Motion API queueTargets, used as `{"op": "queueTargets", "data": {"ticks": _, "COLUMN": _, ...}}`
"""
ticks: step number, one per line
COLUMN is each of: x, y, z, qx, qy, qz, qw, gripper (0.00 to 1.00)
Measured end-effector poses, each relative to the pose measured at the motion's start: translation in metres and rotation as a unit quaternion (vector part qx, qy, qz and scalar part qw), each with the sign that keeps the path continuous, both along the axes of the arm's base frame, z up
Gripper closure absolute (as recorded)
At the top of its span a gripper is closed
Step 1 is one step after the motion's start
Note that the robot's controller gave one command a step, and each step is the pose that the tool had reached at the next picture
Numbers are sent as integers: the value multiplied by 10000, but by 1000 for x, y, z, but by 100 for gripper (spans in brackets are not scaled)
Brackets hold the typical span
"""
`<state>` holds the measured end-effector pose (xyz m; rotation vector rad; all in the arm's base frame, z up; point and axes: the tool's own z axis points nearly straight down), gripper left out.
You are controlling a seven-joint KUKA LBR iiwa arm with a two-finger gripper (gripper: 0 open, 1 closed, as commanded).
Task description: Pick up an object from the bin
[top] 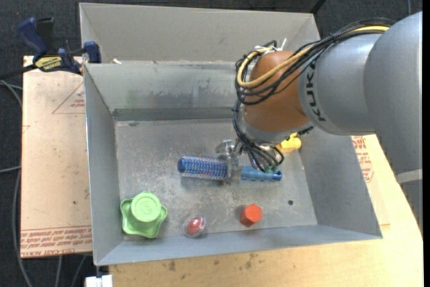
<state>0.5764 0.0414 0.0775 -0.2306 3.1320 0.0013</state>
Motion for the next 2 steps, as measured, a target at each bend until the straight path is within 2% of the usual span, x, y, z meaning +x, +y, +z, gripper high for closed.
{"op": "queueTargets", "data": {"ticks": 2, "x": 2, "y": 1, "z": 72, "qx": 0, "qy": -16, "qz": 12, "qw": 10000, "gripper": 100}}
